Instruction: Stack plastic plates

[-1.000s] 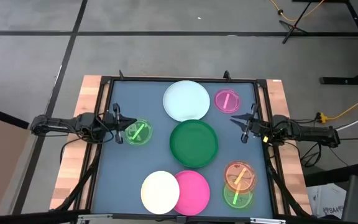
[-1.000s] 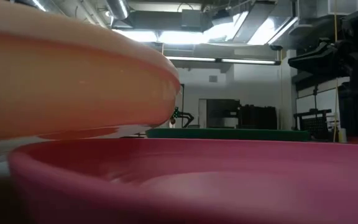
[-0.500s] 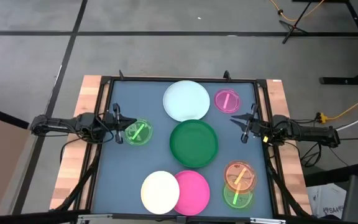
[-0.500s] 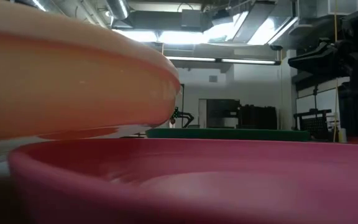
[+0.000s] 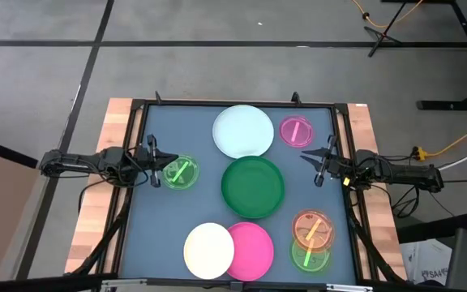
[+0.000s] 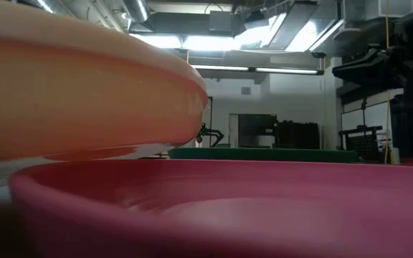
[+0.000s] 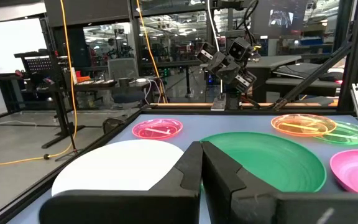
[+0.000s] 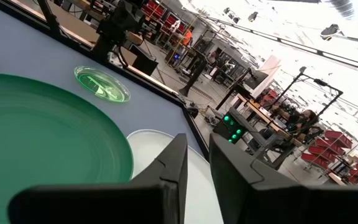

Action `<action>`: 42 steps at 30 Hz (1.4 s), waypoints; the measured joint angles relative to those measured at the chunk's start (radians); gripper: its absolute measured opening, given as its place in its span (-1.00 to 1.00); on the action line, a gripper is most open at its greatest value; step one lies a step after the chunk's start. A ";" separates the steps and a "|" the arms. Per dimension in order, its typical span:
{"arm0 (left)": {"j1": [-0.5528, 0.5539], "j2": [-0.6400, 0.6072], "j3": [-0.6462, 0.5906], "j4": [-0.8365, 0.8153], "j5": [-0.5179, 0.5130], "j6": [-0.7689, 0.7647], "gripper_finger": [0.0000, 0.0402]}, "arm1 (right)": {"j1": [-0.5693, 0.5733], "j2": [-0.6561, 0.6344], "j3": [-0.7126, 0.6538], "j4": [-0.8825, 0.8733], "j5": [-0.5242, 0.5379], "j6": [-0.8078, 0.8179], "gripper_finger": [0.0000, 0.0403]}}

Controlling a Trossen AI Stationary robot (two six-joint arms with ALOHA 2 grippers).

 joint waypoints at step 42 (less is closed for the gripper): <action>0.000 0.000 0.000 0.000 0.000 0.000 -0.99 | 0.000 0.006 0.003 0.163 -0.076 0.318 0.15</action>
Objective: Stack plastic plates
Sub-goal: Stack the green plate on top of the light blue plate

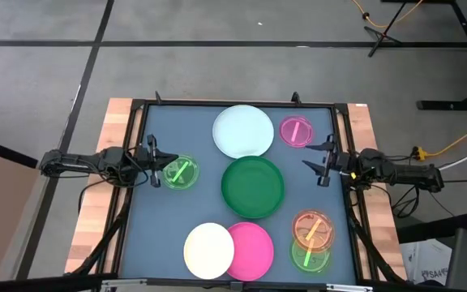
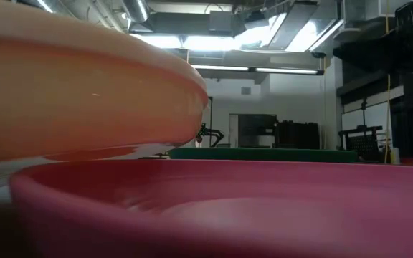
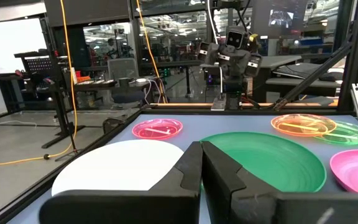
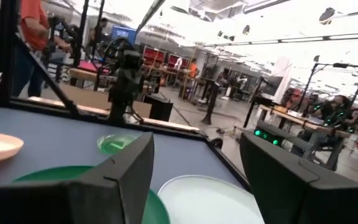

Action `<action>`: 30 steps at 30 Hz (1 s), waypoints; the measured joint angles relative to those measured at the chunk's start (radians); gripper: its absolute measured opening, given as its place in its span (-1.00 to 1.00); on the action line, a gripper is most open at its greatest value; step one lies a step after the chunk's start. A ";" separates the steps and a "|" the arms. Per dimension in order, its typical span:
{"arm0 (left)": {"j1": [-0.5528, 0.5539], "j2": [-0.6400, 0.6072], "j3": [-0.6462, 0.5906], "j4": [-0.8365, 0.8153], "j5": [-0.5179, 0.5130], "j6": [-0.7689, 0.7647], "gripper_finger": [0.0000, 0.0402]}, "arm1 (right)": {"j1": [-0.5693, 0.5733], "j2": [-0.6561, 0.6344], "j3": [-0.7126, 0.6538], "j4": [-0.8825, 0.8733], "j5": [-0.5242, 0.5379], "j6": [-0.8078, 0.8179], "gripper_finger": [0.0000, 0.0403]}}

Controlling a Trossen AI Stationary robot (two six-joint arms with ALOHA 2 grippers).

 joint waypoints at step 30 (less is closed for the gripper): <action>0.000 0.000 0.000 0.000 0.000 0.000 -0.99 | 0.000 0.768 0.516 -0.312 0.164 0.006 0.15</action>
